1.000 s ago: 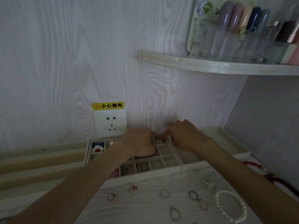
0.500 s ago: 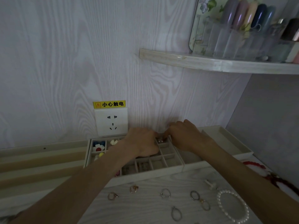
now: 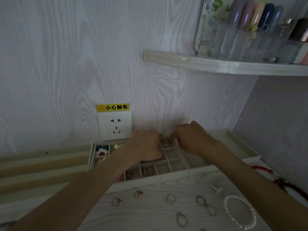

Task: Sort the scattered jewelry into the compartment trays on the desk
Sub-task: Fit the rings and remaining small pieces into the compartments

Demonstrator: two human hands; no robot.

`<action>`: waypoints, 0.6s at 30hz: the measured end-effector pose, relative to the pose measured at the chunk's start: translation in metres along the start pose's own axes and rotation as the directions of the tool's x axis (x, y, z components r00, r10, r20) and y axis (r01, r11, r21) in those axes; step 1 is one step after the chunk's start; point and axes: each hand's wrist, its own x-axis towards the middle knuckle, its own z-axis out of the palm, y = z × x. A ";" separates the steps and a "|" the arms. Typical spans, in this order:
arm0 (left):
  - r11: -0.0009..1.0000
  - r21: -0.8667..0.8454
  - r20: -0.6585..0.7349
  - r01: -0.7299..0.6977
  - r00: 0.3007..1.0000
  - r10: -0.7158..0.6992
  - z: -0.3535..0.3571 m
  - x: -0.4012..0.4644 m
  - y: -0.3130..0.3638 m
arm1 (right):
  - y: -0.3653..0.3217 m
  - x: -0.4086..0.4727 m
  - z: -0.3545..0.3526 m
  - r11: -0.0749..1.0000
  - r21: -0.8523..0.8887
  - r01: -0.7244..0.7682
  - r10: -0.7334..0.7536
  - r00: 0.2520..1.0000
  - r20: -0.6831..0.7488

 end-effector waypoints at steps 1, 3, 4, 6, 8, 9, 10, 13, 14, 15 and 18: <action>1.000 -0.002 -0.002 0.000 1.000 0.000 0.000 0.000 0.000 | -0.001 0.001 0.001 1.000 -0.005 -0.002 0.002 1.000 -0.004; 1.000 -0.002 -0.001 -0.008 1.000 0.008 0.001 0.001 0.000 | -0.002 0.002 0.002 1.000 -0.014 -0.005 0.005 1.000 -0.003; 1.000 0.000 0.000 -0.012 1.000 0.012 0.002 0.001 0.001 | -0.003 0.003 0.003 1.000 -0.016 -0.006 0.006 1.000 0.002; 1.000 -0.003 0.006 -0.013 1.000 0.013 0.003 0.002 0.002 | -0.004 0.004 0.004 1.000 -0.011 -0.007 0.007 1.000 0.004; 1.000 -0.003 0.012 -0.008 1.000 0.008 0.004 0.003 0.002 | -0.004 0.004 0.005 1.000 -0.011 -0.005 0.005 1.000 -0.002; 1.000 -0.001 0.011 -0.009 1.000 0.009 0.004 0.003 0.002 | -0.004 0.004 0.006 1.000 -0.013 -0.006 0.005 1.000 -0.003; 1.000 0.001 0.007 -0.011 1.000 0.011 0.004 0.003 0.002 | -0.003 0.004 0.006 1.000 -0.016 -0.005 0.005 1.000 -0.003; 1.000 0.002 0.003 -0.010 1.000 0.010 0.004 0.003 0.002 | -0.003 0.004 0.006 1.000 -0.025 -0.005 0.005 1.000 0.000; 1.000 0.002 0.005 -0.008 1.000 0.008 0.004 0.003 0.002 | -0.004 0.004 0.006 1.000 -0.023 -0.006 0.006 1.000 0.003; 1.000 0.003 0.008 -0.005 1.000 0.005 0.004 0.002 0.002 | -0.004 0.004 0.007 1.000 -0.020 -0.007 0.007 1.000 0.006; 1.000 -0.005 0.002 0.003 1.000 -0.003 -0.001 -0.001 0.003 | -0.003 0.002 0.005 1.000 -0.006 -0.009 0.009 1.000 0.004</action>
